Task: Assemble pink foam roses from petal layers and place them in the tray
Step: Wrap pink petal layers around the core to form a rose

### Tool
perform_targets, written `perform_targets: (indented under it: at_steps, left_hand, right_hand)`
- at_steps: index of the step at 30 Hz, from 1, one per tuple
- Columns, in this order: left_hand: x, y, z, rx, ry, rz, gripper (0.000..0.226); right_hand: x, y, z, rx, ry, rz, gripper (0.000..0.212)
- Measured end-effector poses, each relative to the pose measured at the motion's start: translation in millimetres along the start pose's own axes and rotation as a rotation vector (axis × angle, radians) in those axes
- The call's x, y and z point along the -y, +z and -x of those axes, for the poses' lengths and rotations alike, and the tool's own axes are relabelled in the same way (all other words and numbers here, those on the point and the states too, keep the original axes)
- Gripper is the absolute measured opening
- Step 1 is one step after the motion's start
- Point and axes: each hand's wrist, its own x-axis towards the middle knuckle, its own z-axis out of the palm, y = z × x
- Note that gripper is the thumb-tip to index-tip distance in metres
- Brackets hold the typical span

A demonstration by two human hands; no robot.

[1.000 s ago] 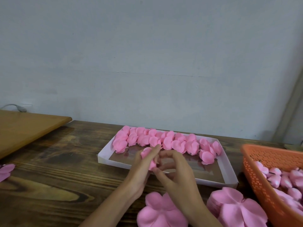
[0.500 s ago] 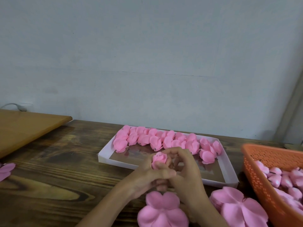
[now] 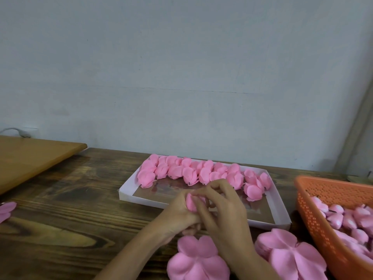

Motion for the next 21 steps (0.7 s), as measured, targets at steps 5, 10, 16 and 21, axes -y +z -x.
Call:
perform_targets:
  at_steps: [5, 10, 16, 21]
  left_hand:
    - [0.7, 3.6, -1.8, -0.14, -0.001, 0.045, 0.029]
    - [-4.5, 0.4, -5.8, -0.37, 0.048, 0.215, 0.033]
    - [-7.7, 0.7, -4.6, -0.369, 0.087, 0.241, 0.035]
    - [-5.8, 3.6, -2.8, -0.229, 0.065, 0.344, 0.048]
  right_hand:
    - [1.3, -1.6, -0.1, -0.011, -0.003, -0.022, 0.016]
    - [4.3, 2.1, 3.0, -0.009, 0.106, -0.179, 0.019]
    - [6.9, 12.6, 9.3, 0.086, 0.105, -0.156, 0.031]
    - [7.3, 12.8, 6.9, 0.06, 0.259, -0.373, 0.036]
